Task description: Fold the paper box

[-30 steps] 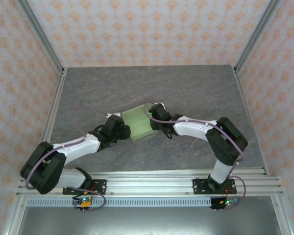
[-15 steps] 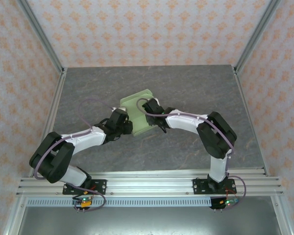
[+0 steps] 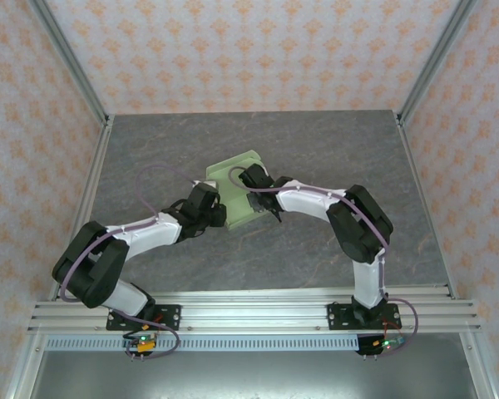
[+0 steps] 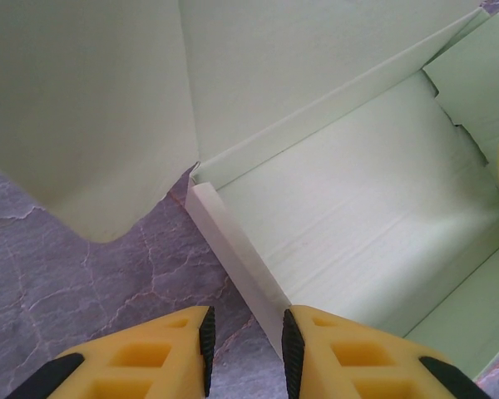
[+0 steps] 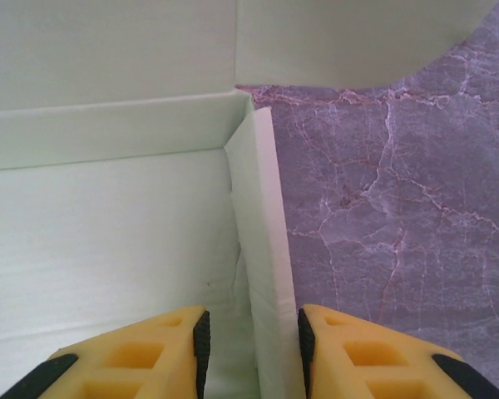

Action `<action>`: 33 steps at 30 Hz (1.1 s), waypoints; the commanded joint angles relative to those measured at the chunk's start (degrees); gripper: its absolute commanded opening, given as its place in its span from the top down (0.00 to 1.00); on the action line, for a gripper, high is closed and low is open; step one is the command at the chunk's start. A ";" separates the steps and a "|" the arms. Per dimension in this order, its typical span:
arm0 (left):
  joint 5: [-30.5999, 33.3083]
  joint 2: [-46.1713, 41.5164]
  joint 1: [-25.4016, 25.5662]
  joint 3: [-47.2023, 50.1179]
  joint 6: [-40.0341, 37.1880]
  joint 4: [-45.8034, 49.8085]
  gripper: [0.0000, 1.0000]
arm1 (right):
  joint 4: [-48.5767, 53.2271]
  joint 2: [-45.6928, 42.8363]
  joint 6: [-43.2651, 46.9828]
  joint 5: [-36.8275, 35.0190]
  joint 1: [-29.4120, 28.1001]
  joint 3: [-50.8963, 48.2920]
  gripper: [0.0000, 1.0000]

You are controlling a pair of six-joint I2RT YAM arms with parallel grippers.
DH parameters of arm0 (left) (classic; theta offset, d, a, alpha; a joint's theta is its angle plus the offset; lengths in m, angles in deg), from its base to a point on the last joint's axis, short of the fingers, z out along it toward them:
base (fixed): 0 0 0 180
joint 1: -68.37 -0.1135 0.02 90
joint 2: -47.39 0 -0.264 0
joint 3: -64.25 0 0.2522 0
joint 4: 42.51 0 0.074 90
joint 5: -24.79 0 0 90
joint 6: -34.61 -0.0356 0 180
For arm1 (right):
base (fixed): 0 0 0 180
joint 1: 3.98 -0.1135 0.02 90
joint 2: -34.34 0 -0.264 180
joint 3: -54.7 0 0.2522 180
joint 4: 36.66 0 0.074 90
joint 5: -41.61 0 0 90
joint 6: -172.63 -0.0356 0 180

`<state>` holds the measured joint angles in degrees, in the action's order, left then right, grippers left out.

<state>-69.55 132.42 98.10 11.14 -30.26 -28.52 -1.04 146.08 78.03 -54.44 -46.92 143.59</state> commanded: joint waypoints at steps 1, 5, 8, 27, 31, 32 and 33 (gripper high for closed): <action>-1.26 1.69 0.06 -0.15 -1.92 4.24 0.69 | 1.92 2.03 2.20 -1.14 0.57 3.26 0.65; -1.90 2.07 0.06 -0.55 -2.27 4.89 0.70 | 2.11 3.62 3.29 -1.68 0.65 4.61 0.65; -2.14 2.13 0.10 -0.45 -2.19 4.69 0.70 | 2.87 4.64 3.79 -3.21 0.66 5.17 0.66; -3.30 2.76 0.06 -0.18 -1.92 4.63 0.70 | 5.76 6.48 2.76 -7.21 0.84 8.58 0.64; -3.59 2.46 0.06 0.22 -1.80 4.30 0.71 | 5.29 5.29 1.66 -5.40 1.00 9.05 0.64; -3.57 2.34 0.12 0.48 -1.71 3.97 0.71 | 5.37 5.32 1.57 -4.98 1.01 9.27 0.64; -3.50 2.33 0.08 0.61 -1.73 3.68 0.71 | 5.54 5.32 1.44 -4.66 1.01 9.52 0.64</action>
<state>-72.06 133.17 98.08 10.55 -31.46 -28.65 2.83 152.59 80.98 -59.64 -46.30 151.20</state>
